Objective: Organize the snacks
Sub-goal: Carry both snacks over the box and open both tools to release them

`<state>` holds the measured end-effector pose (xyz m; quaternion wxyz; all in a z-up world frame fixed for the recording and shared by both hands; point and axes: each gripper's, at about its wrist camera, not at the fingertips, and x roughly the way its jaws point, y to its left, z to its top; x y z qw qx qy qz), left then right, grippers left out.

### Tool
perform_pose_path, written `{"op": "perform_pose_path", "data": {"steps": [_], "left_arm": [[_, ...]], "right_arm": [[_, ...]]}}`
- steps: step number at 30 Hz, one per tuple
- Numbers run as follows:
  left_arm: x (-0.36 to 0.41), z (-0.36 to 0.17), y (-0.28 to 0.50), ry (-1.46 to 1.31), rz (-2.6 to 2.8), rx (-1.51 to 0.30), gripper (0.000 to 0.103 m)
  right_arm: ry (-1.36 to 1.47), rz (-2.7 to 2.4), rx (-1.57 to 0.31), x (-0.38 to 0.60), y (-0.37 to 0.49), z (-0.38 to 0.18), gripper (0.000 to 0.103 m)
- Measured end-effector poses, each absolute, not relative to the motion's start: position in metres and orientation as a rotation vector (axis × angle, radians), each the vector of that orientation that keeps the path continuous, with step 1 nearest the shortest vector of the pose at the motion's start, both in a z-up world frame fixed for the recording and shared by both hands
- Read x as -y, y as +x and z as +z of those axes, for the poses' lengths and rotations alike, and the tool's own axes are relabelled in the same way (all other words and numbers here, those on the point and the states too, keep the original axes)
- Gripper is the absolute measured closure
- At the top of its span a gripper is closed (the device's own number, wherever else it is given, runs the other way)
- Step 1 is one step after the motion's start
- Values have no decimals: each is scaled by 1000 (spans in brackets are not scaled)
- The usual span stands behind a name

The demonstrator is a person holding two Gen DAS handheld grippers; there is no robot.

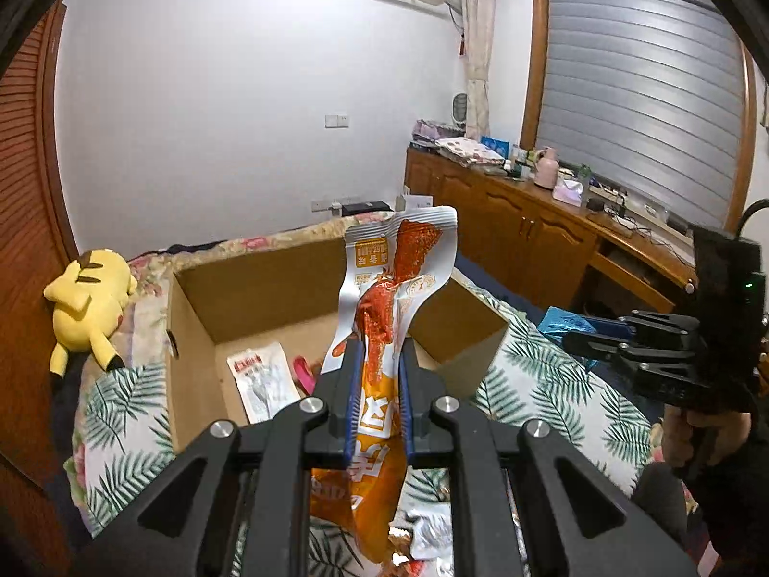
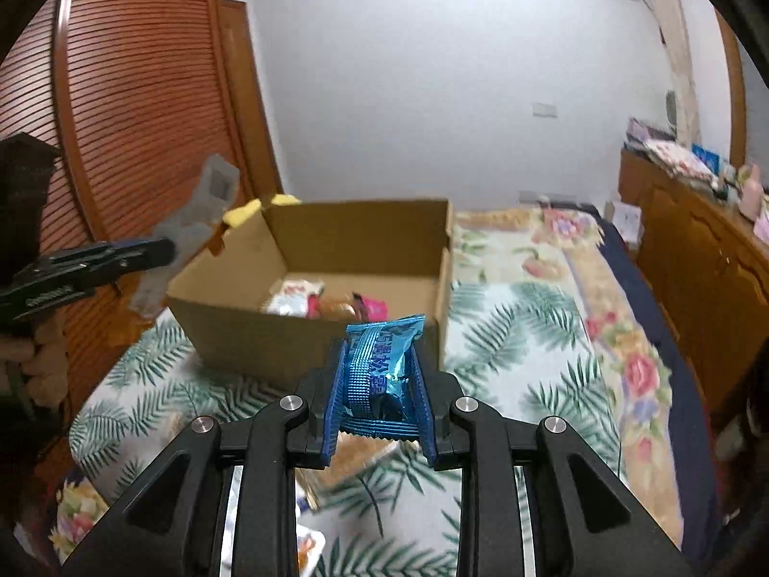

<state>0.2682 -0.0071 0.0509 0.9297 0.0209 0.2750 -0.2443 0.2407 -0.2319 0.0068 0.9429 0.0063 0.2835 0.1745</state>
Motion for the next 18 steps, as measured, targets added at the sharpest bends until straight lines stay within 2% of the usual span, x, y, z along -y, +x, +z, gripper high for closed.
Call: {"op": "perform_pose_path", "data": {"steps": [18], "left_arm": [[-3,45,340,29,-443,-568,92]], "right_arm": [[-47,434,-535,183,306,31,78]]}}
